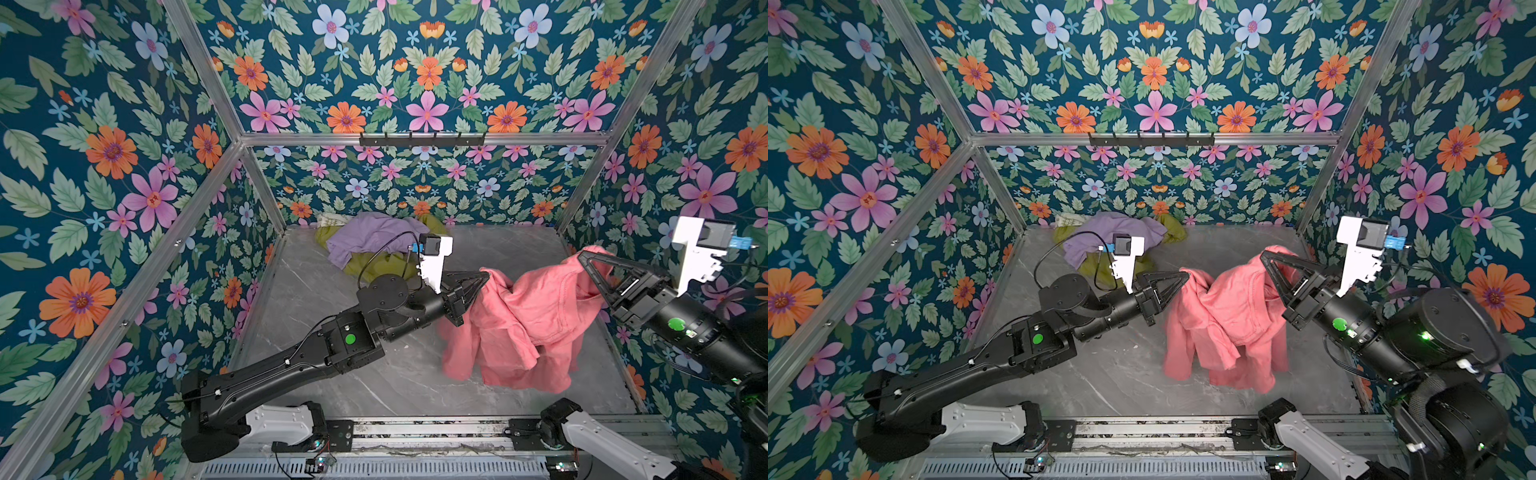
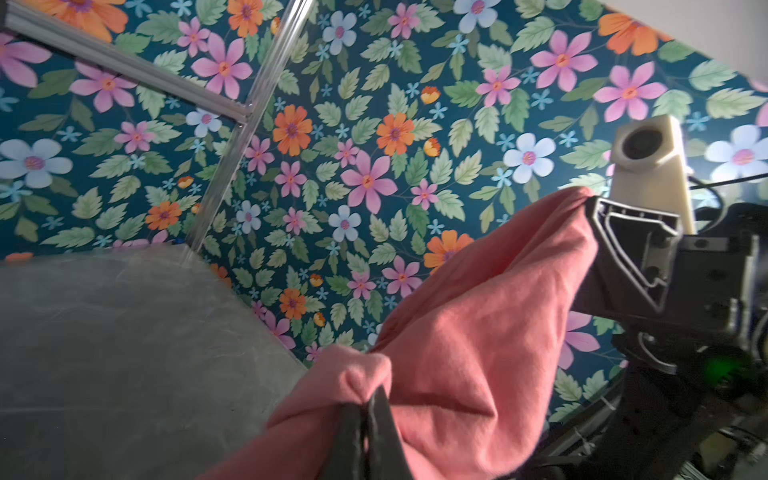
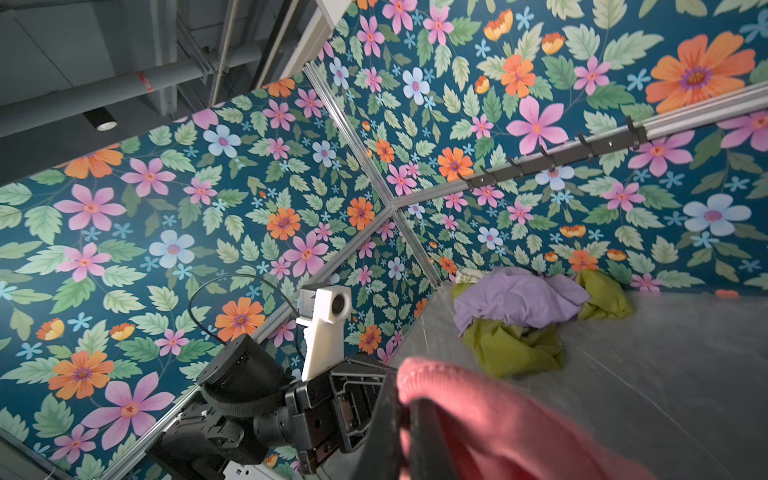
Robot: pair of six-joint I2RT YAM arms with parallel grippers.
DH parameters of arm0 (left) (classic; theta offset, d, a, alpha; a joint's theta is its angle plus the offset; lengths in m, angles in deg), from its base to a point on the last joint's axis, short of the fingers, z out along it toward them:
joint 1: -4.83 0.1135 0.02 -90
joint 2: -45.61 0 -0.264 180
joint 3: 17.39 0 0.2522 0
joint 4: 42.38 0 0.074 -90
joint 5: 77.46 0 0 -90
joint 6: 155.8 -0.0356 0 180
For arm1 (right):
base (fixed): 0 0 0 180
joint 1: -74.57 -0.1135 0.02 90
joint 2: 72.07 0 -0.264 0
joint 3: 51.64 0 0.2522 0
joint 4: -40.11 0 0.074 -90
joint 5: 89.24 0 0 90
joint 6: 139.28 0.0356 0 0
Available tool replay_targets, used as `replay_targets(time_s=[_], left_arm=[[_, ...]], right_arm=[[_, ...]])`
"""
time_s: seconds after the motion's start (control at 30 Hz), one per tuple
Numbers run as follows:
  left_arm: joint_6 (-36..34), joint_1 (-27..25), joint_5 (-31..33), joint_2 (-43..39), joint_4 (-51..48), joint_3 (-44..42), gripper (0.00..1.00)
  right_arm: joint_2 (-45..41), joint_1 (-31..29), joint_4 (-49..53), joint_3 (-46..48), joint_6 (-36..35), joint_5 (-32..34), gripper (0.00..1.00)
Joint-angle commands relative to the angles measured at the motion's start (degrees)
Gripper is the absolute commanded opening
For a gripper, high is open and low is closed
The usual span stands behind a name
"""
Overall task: Pick out a specific cloth from the pile
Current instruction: 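Carry the pink cloth toward the robot and lower it onto the table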
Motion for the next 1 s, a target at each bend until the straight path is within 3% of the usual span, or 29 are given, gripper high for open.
replay_targets(time_s=[0.0, 0.3, 0.5, 0.97], left_arm=[[0.32, 0.19, 6.14, -2.19, 0.93, -4.99, 0.0], [8.67, 8.93, 3.28, -7.11, -0.62, -21.33, 0.0], [7.73, 12.84, 1.85, -8.88, -9.22, -25.27, 0.0], [4.82, 14.14, 0.07, -9.26, -15.84, -34.32, 0.0]], right_arm=[[-0.93, -0.04, -1.72, 4.8, 1.72, 0.35, 0.0], [-1.99, -0.11, -8.17, 22.83, 6.46, -1.72, 0.0], [-1.05, -0.04, -9.35, 28.81, 8.87, -3.39, 0.0], [-4.19, -0.13, -4.09, 47.36, 15.5, -8.19, 0.0]])
